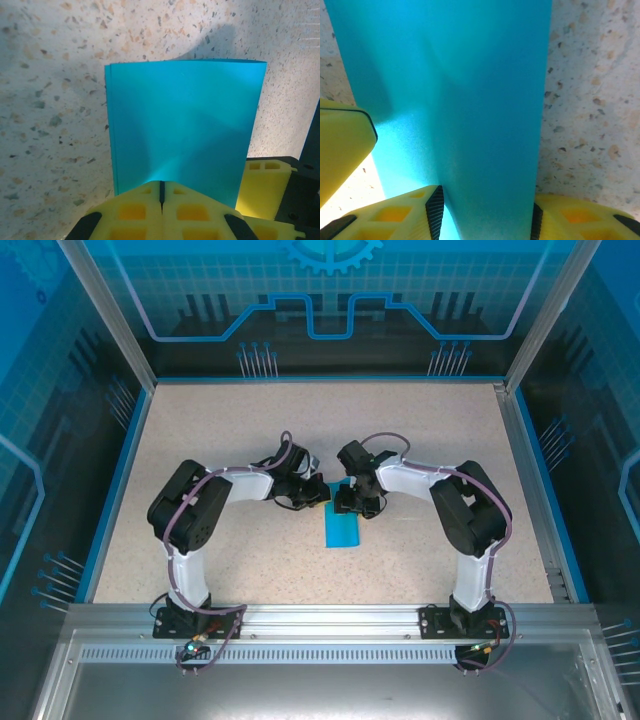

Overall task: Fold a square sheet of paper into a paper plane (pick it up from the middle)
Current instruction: Hold the square sheet of paper at the center of the table, then fold the square sheet of paper in half at the center of the table.

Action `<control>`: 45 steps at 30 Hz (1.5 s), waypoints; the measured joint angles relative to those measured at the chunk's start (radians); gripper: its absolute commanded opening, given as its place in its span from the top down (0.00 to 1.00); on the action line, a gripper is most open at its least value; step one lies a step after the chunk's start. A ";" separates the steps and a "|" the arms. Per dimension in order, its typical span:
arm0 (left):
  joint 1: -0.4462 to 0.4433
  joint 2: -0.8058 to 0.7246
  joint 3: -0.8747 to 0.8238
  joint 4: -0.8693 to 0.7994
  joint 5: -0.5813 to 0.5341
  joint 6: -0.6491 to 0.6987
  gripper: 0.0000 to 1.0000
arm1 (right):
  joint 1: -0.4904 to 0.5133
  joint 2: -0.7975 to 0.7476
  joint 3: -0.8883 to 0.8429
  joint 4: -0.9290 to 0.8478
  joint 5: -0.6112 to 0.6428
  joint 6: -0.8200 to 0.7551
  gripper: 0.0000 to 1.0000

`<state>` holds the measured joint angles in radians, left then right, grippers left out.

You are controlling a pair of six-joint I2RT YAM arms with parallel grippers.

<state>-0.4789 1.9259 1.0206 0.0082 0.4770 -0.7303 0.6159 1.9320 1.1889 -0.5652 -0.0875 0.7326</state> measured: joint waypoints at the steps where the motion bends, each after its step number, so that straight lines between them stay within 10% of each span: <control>1: 0.000 0.003 0.000 -0.003 0.000 0.000 0.96 | 0.000 0.001 0.002 -0.002 0.001 0.000 0.51; 23: -0.002 0.020 0.022 -0.058 -0.020 0.031 0.99 | -0.002 -0.204 -0.142 0.083 0.007 0.026 0.36; 36: -0.004 0.020 0.022 -0.060 -0.031 0.050 1.00 | 0.025 -0.224 -0.072 0.129 -0.010 0.017 0.77; 45: -0.005 0.020 0.023 -0.063 -0.035 0.052 1.00 | 0.026 -0.085 -0.061 0.139 -0.021 0.050 0.82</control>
<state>-0.4839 1.9457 1.0431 -0.0551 0.4419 -0.6785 0.6415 1.8465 1.1278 -0.4263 -0.1081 0.7822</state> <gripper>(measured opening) 0.050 0.178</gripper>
